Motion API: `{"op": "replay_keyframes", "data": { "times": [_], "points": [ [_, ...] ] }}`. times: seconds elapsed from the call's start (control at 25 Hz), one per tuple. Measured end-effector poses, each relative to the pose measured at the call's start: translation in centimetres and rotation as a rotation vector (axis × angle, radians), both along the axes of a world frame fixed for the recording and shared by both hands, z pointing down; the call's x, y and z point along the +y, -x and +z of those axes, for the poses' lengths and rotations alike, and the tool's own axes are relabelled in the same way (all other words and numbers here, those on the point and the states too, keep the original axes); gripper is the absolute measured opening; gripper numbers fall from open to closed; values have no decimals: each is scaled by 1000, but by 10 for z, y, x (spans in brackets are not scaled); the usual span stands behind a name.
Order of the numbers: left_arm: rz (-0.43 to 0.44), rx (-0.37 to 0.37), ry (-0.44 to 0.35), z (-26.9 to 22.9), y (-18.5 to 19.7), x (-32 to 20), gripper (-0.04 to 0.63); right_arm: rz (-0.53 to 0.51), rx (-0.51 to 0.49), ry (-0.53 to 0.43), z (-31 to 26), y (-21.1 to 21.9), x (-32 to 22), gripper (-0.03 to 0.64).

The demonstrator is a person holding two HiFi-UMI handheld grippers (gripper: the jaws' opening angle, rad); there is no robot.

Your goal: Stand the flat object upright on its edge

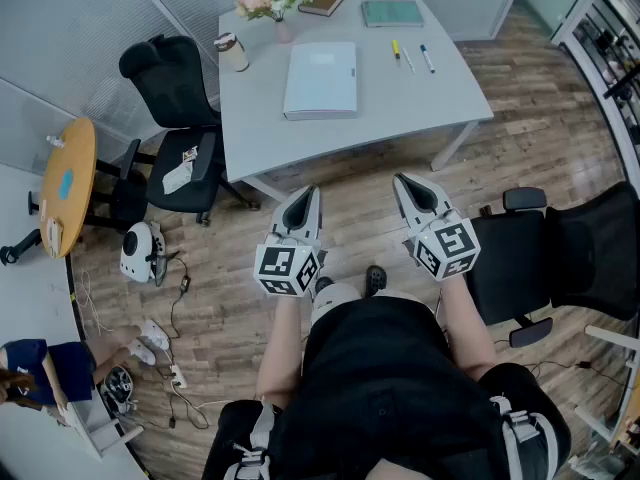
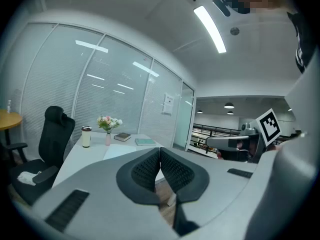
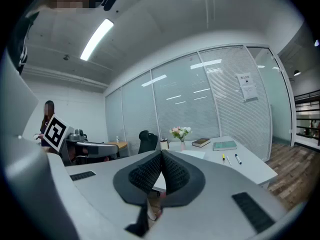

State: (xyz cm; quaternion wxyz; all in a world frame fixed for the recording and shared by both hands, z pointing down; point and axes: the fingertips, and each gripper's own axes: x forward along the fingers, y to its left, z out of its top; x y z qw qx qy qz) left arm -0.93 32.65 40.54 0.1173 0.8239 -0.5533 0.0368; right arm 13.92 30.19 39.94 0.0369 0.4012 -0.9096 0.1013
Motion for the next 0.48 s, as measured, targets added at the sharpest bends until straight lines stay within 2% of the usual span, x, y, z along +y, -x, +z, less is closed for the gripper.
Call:
{"op": "replay_keyframes", "data": {
  "times": [0.28,0.48],
  "points": [
    [36,-25,-4,0,-15,5,21,-17,10,5,1,-5,9,15],
    [22,-19,10,4,-18,6,21,-17,-6,32,6,-6,9,17]
  ]
}}
